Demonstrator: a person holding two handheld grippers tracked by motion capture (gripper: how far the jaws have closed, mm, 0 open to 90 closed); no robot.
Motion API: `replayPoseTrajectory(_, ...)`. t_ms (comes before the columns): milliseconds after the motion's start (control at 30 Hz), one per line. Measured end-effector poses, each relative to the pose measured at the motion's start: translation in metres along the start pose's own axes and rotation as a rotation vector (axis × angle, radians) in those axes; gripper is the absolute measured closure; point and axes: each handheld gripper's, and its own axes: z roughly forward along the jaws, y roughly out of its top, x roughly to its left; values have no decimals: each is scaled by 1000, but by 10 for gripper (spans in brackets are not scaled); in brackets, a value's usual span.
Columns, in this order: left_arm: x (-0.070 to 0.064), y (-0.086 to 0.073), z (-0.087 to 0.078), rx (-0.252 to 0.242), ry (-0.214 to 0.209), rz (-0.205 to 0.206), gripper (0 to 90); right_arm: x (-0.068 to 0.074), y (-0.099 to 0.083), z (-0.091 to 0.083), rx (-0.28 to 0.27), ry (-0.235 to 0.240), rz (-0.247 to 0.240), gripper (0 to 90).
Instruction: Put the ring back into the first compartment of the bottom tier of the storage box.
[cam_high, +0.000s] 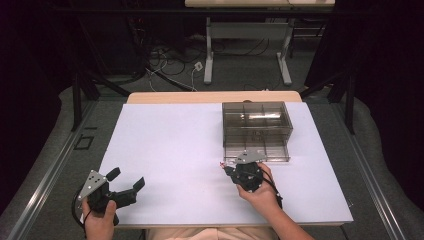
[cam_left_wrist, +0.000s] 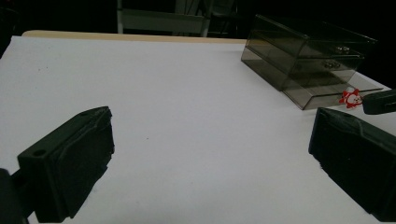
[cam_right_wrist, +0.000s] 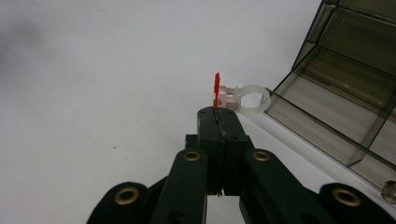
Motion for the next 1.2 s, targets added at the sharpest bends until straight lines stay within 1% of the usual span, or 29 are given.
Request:
replayPoseTrajectory(100,0,0,0,-1,0,0,1,-2,1,-2,-3,-2,-1,900)
replayPoseTrajectory(167,0,0,0,1,-1,0,1,-3,2,-3,-17,-8,7,900)
replayPoseTrajectory(233,0,0,0,0,0,-1,1,-4,3,-4,-8,-7,8,900)
replayPoseTrajectory(267,0,0,0,0,0,-1,1,-6,4,-5,-25,-10,8,900)
replayPoseTrajectory(333,-1,0,0,0,0,-2,1,-7,6,-7,-31,-12,12,900)
replayPoseTrajectory(367,-1,0,0,0,0,-2,1,-8,7,-9,-21,-11,14,900)
replayPoseTrajectory(400,-1,0,0,1,0,-2,1,-9,7,-9,-38,-14,19,900)
replayPoseTrajectory(433,-1,0,0,1,0,-2,1,-9,7,-9,-38,-14,19,900)
replayPoseTrajectory(600,-1,0,1,2,0,-3,1,-18,14,-17,-48,-21,32,900)
replayPoseTrajectory(700,-1,0,1,3,1,-3,1,-21,16,-19,-44,-24,40,900)
replayPoseTrajectory(733,-1,0,1,3,1,-3,1,-24,18,-21,-44,-29,53,900)
replayPoseTrajectory(900,0,-1,1,4,1,-6,1,-28,20,-23,-51,-37,66,900)
replayPoseTrajectory(967,0,-1,1,5,1,-6,1,-29,21,-24,-46,-37,65,900)
replayPoseTrajectory(1100,0,-1,1,5,1,-6,1,-31,24,-23,-54,-45,66,900)
replayPoseTrajectory(1133,0,-1,1,5,1,-7,1,-32,26,-24,-47,-47,72,900)
replayPoseTrajectory(1200,0,-1,2,5,-1,-8,1,-34,28,-23,-44,-50,67,900)
